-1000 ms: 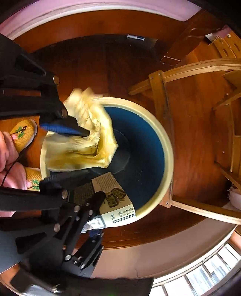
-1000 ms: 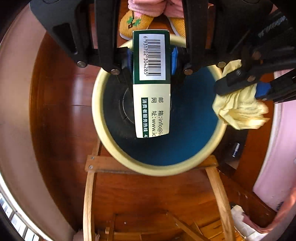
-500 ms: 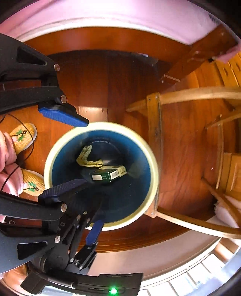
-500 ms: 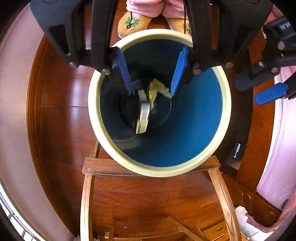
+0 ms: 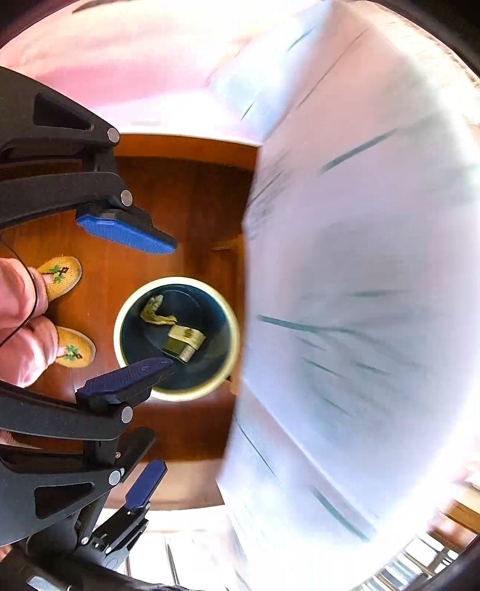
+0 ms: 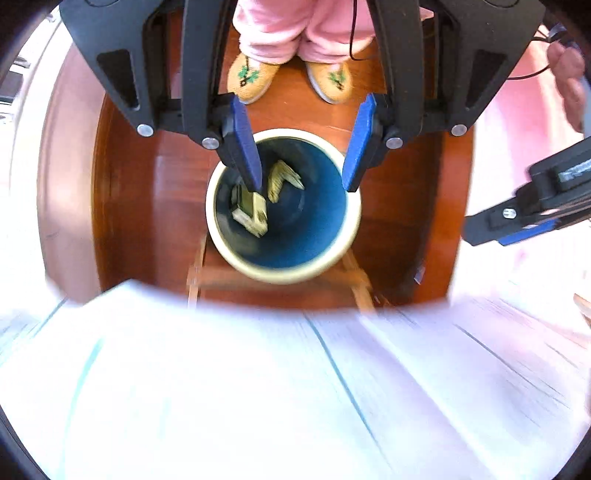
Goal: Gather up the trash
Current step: 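Open both tools to drop the paper and box into the bin, then move both tools back over the table toward the purple bag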
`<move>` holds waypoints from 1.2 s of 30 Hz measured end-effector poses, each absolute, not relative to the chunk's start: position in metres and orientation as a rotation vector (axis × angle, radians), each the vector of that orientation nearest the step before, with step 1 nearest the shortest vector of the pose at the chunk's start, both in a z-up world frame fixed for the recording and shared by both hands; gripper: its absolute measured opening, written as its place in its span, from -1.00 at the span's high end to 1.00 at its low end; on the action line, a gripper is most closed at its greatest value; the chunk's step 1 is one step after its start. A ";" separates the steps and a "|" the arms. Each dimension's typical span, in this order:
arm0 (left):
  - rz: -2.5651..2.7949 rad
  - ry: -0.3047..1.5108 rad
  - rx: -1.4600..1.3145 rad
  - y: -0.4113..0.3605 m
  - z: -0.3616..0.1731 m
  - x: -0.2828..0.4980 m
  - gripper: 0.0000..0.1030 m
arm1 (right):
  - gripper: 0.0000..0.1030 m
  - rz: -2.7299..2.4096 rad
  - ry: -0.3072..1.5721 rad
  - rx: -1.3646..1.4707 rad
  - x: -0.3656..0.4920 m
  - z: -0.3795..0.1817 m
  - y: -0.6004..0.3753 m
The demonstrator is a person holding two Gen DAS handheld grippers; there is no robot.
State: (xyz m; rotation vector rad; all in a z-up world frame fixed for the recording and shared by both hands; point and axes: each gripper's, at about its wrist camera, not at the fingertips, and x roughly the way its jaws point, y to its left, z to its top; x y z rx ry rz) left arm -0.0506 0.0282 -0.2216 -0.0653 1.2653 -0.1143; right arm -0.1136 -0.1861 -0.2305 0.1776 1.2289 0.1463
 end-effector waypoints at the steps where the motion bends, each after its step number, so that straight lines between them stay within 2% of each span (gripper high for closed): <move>1: -0.122 1.249 -0.061 0.030 -0.200 -0.052 -0.16 | 0.18 0.147 1.210 0.186 -0.115 -0.208 -0.184; 10: -0.175 1.105 -0.047 0.050 -0.039 -0.058 -0.16 | 0.18 0.146 1.020 0.177 -0.131 -0.027 -0.159; 17: -0.201 1.023 -0.033 0.061 0.047 -0.067 -0.16 | 0.08 0.116 0.924 0.170 -0.146 0.061 -0.147; 28: -0.253 0.862 0.012 0.052 0.129 -0.063 -0.16 | 0.07 0.066 0.767 0.155 -0.150 0.146 -0.148; 36: -0.293 0.873 0.028 0.028 0.140 -0.039 -0.16 | 0.06 0.052 0.739 0.172 -0.124 0.162 -0.172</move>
